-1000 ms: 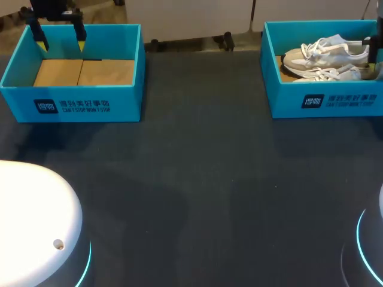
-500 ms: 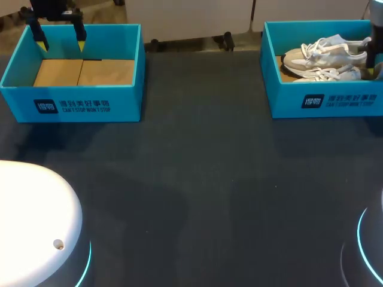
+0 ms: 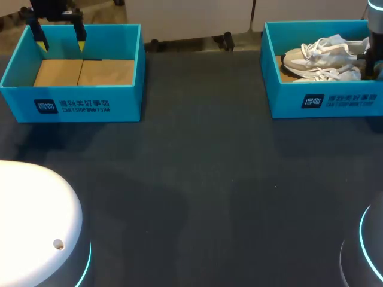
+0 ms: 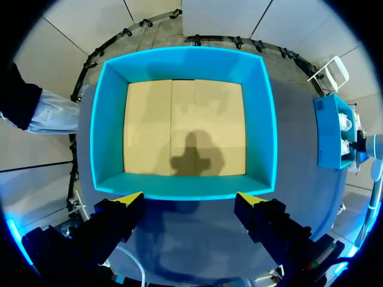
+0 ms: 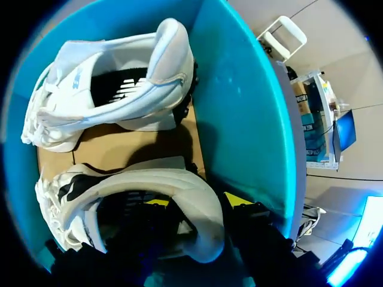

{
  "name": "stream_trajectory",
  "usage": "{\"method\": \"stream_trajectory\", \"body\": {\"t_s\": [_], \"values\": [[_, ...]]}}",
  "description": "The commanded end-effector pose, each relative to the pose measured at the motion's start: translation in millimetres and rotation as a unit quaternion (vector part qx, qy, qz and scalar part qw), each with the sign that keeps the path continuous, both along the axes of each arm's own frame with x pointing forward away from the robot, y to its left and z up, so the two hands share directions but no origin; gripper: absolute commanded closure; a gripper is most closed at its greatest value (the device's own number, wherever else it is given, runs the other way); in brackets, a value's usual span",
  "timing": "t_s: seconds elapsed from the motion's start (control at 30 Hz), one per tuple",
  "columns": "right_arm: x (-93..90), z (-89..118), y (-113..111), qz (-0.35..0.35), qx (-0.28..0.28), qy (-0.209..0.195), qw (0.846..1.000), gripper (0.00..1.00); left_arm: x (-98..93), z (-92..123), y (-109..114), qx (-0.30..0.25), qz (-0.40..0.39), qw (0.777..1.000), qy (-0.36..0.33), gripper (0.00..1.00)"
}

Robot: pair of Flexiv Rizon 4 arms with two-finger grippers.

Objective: Take the shoe out of the shoebox, open the shoe tongue, remove and reinsert the insole, then place the shoe into the shoebox

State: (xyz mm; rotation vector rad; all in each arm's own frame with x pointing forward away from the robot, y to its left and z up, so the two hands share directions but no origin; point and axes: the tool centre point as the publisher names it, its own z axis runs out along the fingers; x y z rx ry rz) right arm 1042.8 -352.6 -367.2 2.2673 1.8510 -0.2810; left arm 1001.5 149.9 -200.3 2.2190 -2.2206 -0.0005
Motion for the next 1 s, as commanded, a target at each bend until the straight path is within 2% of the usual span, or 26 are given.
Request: {"method": "stream_trajectory", "body": {"t_s": [0.03, 0.1, 0.13, 0.2, 0.33, 0.5, 0.7, 0.73, 0.77, 0.8, 0.83, 1.0], "values": [[5.9, -8.0, -2.1, -0.002, 0.001, 0.008, 1.0, 0.54, -0.4, 0.2, -0.1, 0.0, 0.0, 1.0, 0.0, 0.0], [5.9, -10.2, -3.5, -0.004, 0.001, 0.011, 1.0, 0.58, -0.4, 0.2, -0.1, 0.0, 0.0, 1.0, 0.0, 0.0], [5.9, -11.2, -4.5, -0.005, 0.001, 0.012, 1.0, 0.63, -0.4, 0.2, -0.1, 0.0, 0.0, 1.0, 0.0, 0.0], [5.8, -9.5, -6.4, -0.008, 0.0, 0.014, 1.0, 0.99, -0.4, 0.2, -0.1, 0.0, 0.0, 1.0, 0.0, 0.0], [4.6, -3.7, -6.5, -0.007, 0.0, 0.014, 1.0, 1.0, -0.4, 0.2, -0.1, 0.0, 0.0, 1.0, 0.0, 0.0], [-0.1, 17.0, -5.8, -0.007, -0.002, 0.008, 1.0, 1.0, -0.4, 0.2, -0.1, 0.0, 0.0, 1.0, 0.0, 0.0], [-7.2, 56.0, -0.9, 0.014, -0.011, -0.015, 1.0, 1.0, -0.4, 0.2, -0.1, 0.0, 0.0, 1.0, 0.0, 0.0], [-7.2, 56.0, -0.9, 0.014, -0.011, -0.015, 1.0, 1.0, -0.4, 0.2, -0.1, 0.0, 0.0, 1.0, 0.0, 0.0], [-9.7, 70.1, 1.7, 0.024, -0.019, -0.02, 0.999, 1.0, -0.4, 0.2, -0.1, 0.0, 0.0, 1.0, 0.0, 0.0], [-9.7, 70.1, 1.7, 0.024, -0.019, -0.02, 0.999, 1.0, -0.4, 0.2, -0.1, 0.0, 0.0, 1.0, 0.0, 0.0], [-11.6, 84.3, 5.0, 0.037, -0.023, -0.022, 0.999, 1.0, -0.4, 0.2, -0.1, 0.0, 0.0, 1.0, 0.0, 0.0], [-14.1, 116.1, 14.6, 0.054, -0.024, -0.019, 0.998, 1.0, -0.4, 0.2, -0.1, 0.0, 0.0, 1.0, 0.0, 0.0]]}}
